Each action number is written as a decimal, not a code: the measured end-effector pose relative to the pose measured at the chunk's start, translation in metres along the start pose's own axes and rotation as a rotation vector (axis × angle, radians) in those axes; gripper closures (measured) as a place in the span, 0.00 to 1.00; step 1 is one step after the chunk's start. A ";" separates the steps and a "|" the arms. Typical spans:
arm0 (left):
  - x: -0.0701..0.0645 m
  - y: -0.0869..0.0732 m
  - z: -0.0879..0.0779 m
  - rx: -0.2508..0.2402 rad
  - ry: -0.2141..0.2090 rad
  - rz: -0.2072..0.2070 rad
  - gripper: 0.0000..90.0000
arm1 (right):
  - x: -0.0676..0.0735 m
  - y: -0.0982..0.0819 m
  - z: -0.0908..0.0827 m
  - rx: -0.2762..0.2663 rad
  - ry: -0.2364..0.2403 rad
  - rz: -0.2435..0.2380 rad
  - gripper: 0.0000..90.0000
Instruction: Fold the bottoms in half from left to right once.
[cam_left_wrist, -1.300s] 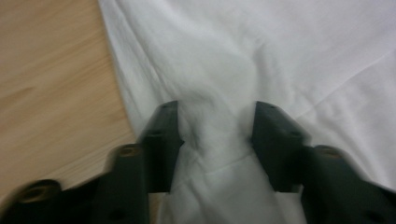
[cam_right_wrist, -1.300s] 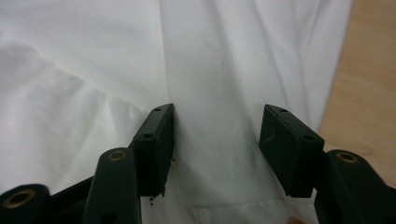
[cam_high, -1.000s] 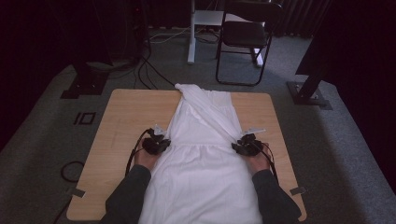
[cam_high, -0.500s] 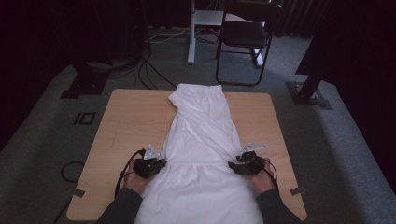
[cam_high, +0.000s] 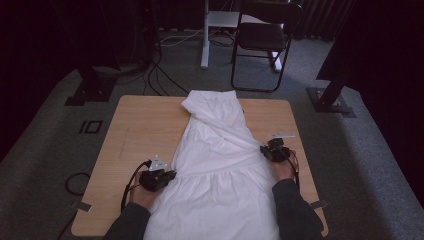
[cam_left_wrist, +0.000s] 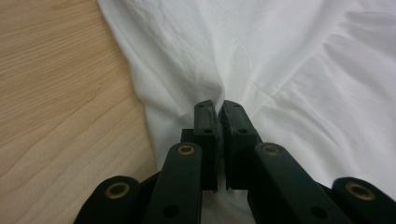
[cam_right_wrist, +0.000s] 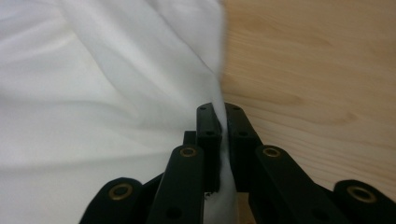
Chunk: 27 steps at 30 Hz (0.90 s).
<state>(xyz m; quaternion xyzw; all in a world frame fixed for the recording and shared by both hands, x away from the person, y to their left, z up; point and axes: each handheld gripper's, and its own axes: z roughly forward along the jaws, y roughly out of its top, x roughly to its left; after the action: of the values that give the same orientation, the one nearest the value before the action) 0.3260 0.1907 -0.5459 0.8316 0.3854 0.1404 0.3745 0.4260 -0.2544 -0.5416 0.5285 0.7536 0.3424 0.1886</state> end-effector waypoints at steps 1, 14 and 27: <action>-0.001 -0.001 -0.002 0.005 0.004 -0.001 0.96 | -0.006 -0.002 0.001 0.009 0.003 0.018 0.96; -0.002 -0.003 -0.023 -0.045 0.081 -0.021 0.62 | 0.017 -0.006 -0.009 0.024 0.061 -0.095 0.57; 0.029 0.078 0.063 0.040 0.166 0.041 0.57 | 0.059 0.039 0.040 0.013 0.133 -0.250 0.53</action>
<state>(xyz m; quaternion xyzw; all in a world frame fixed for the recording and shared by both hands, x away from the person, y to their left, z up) 0.4196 0.1469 -0.5332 0.8320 0.4009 0.2086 0.3218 0.4565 -0.1790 -0.5370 0.4077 0.8267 0.3456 0.1760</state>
